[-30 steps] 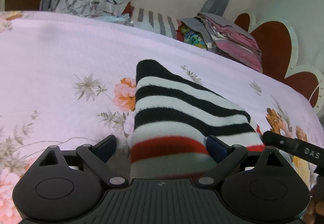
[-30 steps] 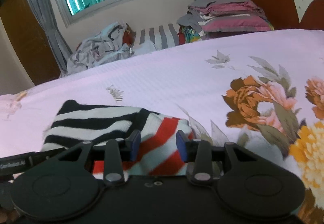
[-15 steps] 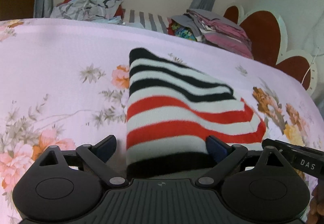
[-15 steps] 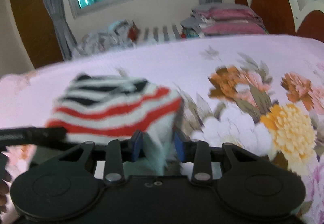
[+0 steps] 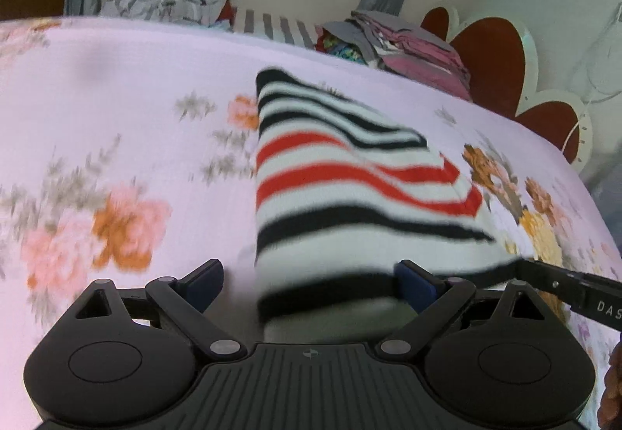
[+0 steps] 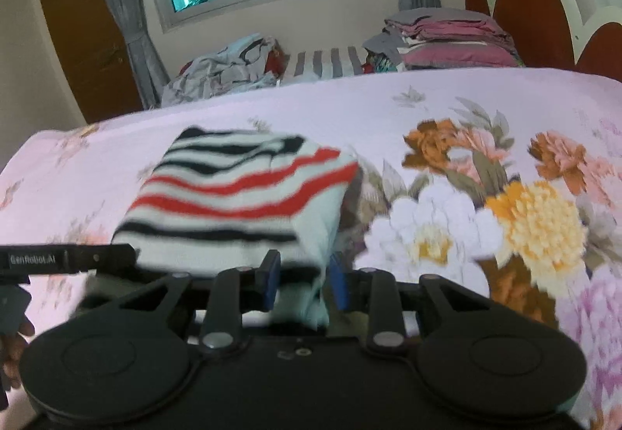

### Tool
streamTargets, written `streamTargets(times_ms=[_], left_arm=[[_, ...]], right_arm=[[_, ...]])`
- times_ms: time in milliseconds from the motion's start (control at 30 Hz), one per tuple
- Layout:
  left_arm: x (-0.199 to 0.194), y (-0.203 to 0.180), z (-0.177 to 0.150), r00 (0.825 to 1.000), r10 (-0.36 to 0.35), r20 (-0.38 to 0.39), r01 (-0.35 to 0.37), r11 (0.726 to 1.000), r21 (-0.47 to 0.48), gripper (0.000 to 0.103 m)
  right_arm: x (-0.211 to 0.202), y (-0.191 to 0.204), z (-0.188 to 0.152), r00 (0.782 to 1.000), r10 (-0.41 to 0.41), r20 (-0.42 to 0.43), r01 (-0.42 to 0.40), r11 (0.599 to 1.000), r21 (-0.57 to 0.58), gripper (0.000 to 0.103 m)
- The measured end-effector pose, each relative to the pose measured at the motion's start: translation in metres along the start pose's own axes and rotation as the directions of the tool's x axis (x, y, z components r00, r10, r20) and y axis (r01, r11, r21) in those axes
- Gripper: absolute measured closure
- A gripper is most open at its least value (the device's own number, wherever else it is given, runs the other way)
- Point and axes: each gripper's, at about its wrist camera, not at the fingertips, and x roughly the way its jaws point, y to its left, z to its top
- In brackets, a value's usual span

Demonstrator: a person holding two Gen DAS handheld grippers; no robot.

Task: Fold small clothes
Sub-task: 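Press and square the folded striped bundle with both tools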

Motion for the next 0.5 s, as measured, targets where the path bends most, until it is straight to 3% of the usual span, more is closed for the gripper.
streamTargets(times_ms=[200,500], left_arm=[[0.008,0.011,-0.018,0.999,-0.018,-0.044,0.016,0.999,-0.039,0.008],[0.001,0.003,-0.008,0.997,-0.001,-0.076,-0.003,0.999,-0.048,0.008]], right_arm=[[0.007,-0.012,-0.029,0.997,0.033,-0.071,-0.027,0.996,0.087,0.076],[-0.001,-0.018,-0.024,0.994,0.067,-0.086,-0.056,0.99,0.132,0.071]])
